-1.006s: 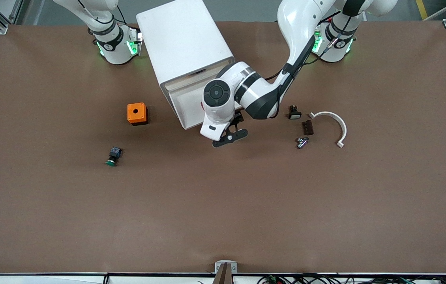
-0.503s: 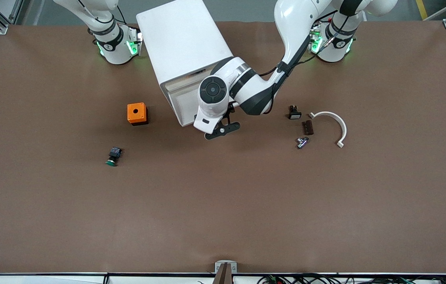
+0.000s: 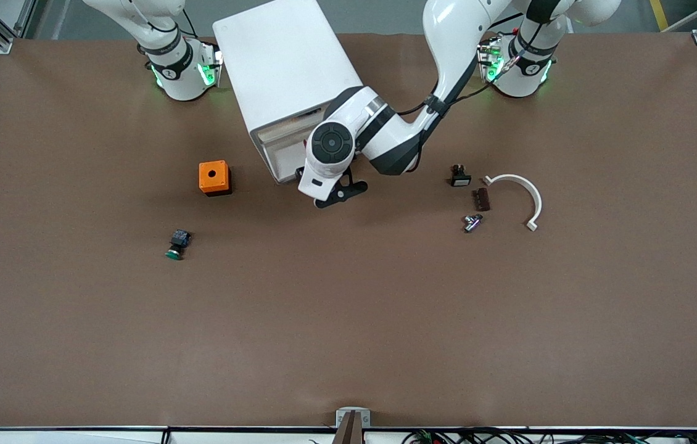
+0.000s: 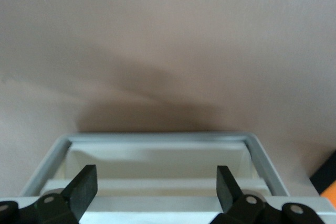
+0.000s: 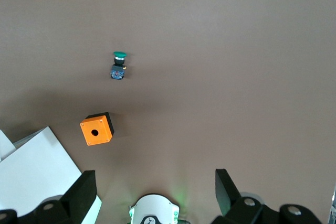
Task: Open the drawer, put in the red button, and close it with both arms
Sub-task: 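Push the drawer shut into the cabinet with the left gripper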
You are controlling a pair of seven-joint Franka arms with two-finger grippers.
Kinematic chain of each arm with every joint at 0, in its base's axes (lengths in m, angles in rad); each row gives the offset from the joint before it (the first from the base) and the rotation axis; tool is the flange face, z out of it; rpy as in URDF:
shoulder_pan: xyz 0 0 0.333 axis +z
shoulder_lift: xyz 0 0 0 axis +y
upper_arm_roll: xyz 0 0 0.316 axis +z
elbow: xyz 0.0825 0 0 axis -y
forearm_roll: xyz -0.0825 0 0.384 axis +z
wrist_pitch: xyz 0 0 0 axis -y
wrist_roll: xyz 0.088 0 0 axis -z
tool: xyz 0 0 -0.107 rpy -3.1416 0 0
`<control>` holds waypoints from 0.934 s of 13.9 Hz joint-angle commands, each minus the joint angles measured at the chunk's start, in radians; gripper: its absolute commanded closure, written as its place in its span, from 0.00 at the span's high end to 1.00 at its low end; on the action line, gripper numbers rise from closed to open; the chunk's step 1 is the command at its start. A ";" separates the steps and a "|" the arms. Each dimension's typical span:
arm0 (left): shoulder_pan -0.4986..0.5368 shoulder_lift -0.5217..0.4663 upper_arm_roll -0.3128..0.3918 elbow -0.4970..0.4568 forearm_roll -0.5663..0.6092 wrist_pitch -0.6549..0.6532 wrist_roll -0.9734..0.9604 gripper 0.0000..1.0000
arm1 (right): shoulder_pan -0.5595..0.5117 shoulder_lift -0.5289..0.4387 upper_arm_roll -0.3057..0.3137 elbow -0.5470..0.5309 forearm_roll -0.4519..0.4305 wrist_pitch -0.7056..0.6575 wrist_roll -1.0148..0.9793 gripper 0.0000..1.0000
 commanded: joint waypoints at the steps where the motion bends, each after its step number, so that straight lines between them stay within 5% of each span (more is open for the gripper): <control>1: -0.015 -0.024 0.001 -0.030 -0.050 0.005 -0.003 1.00 | 0.019 -0.050 -0.013 -0.057 -0.001 0.026 -0.029 1.00; 13: -0.041 -0.022 0.001 -0.059 -0.225 0.010 -0.006 1.00 | 0.019 -0.076 -0.007 -0.064 0.017 0.078 -0.098 1.00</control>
